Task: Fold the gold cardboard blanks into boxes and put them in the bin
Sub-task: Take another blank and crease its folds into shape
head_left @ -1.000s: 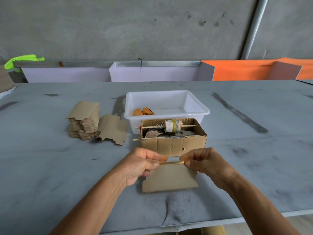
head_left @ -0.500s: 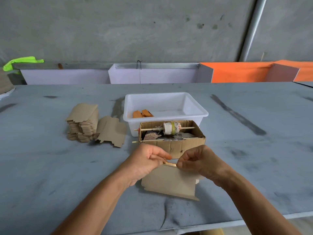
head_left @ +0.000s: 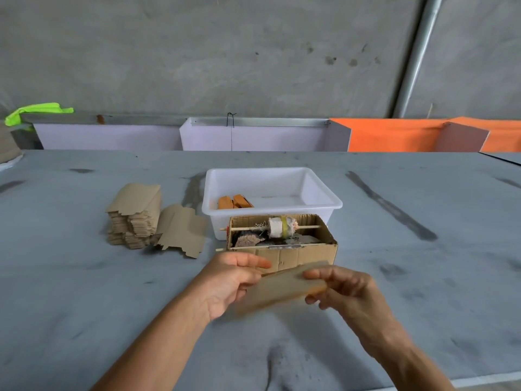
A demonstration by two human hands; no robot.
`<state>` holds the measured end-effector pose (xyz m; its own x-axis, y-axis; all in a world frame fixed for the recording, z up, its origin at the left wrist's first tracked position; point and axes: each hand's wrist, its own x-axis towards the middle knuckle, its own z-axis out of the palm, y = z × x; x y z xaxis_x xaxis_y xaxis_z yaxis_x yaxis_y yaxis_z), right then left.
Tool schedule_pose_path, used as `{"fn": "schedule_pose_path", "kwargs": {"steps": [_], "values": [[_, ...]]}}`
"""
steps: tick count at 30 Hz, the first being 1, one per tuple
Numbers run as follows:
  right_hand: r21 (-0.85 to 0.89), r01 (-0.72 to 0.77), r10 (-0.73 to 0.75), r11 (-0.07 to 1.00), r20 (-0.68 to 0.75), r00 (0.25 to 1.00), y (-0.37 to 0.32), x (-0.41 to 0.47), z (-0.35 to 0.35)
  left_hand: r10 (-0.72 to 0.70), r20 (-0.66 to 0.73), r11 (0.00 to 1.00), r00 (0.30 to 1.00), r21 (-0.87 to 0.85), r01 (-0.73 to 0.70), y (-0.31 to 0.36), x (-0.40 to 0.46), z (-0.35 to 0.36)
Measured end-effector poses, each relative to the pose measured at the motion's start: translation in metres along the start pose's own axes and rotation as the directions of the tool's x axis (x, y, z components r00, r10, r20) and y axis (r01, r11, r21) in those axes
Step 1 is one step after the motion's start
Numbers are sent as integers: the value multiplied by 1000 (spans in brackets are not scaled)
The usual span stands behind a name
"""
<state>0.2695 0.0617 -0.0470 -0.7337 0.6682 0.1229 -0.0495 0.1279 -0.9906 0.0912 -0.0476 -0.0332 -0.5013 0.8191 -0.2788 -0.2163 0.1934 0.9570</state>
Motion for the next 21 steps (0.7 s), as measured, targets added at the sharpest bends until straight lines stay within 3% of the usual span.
{"fn": "schedule_pose_path", "kwargs": {"steps": [3, 6, 10, 15, 21], "values": [[88, -38, 50, 995, -142, 989, -5, 6, 1, 30, 59, 976, 998, -216, -17, 5, -6, -4], [106, -117, 140, 987, -240, 961, -8, 11, 0, 56, -9, 986, 998, -157, -57, 5, -9, -12], [89, -224, 237, 971, -200, 951, -15, 13, 6, 72, 91, 997, 993, -24, -70, 11, -14, -4], [97, -291, 303, 952, -146, 942, -21, 12, 3, -6, -64, 995, 998, -96, -1, 10, -7, 6], [175, -244, 278, 954, -212, 937, -27, 14, 6, 15, -163, 987, 986, -159, -41, 8, -9, 8]]}}
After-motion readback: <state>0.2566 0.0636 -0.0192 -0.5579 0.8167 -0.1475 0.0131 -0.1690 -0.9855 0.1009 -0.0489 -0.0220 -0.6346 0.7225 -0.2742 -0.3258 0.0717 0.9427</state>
